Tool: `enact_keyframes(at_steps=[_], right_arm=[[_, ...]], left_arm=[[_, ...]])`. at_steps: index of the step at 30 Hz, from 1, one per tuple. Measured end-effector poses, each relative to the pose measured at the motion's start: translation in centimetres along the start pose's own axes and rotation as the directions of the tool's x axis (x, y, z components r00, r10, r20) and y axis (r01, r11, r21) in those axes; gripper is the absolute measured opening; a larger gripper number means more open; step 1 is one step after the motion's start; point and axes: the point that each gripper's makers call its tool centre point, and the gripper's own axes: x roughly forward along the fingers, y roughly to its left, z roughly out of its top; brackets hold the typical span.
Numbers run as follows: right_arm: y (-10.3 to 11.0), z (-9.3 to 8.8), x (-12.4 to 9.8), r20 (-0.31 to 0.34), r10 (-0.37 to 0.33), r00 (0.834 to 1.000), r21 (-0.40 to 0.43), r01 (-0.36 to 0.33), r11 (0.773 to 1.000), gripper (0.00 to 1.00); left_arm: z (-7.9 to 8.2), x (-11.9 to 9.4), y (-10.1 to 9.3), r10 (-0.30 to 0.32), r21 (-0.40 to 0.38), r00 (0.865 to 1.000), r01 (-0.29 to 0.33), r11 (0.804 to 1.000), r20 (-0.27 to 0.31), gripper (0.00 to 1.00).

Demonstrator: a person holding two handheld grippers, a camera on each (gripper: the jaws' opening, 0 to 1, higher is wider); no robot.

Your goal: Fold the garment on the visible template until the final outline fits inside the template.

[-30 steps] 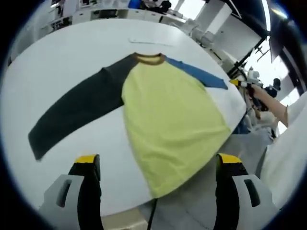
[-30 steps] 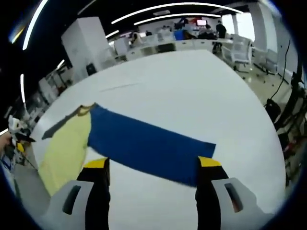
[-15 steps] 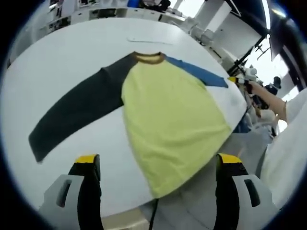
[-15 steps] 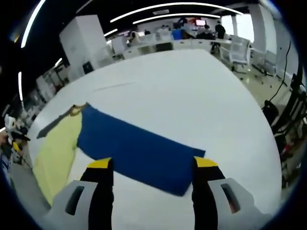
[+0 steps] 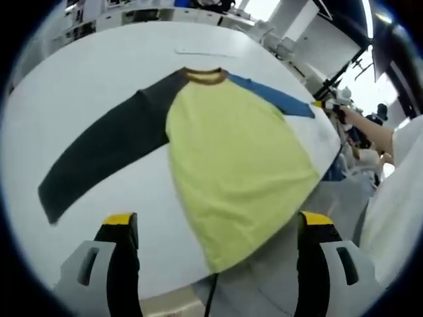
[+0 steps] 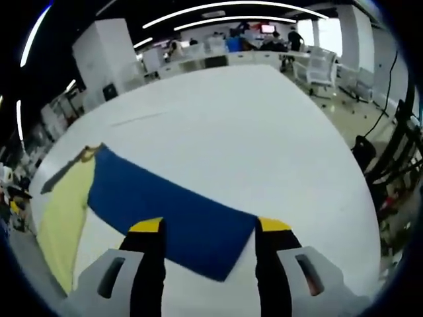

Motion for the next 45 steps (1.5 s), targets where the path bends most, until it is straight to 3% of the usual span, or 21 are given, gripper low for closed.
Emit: enact_keyframes(at_steps=[15, 34, 45], right_arm=[[-2.3, -1.1, 1.3, -0.047, -0.033, 0.998, -0.015, 0.032, 0.999, 0.43], [-3.1, -1.3, 2.4, -0.059, -0.058, 0.997, -0.042, 0.056, 0.998, 0.30], [-3.8, -1.3, 2.4, -0.054, -0.096, 0.994, -0.053, 0.093, 0.994, 0.16]], left_arm=[[-0.1, 0.3, 0.4, 0.012, -0.006, 1.000, -0.012, 1.000, -0.021, 0.97], [0.1, 1.2, 0.3, 0.011, 0.000, 0.999, -0.011, 1.000, -0.044, 0.97], [-0.2, 1.2, 0.4, 0.014, -0.004, 0.999, -0.014, 1.000, -0.047, 0.97]])
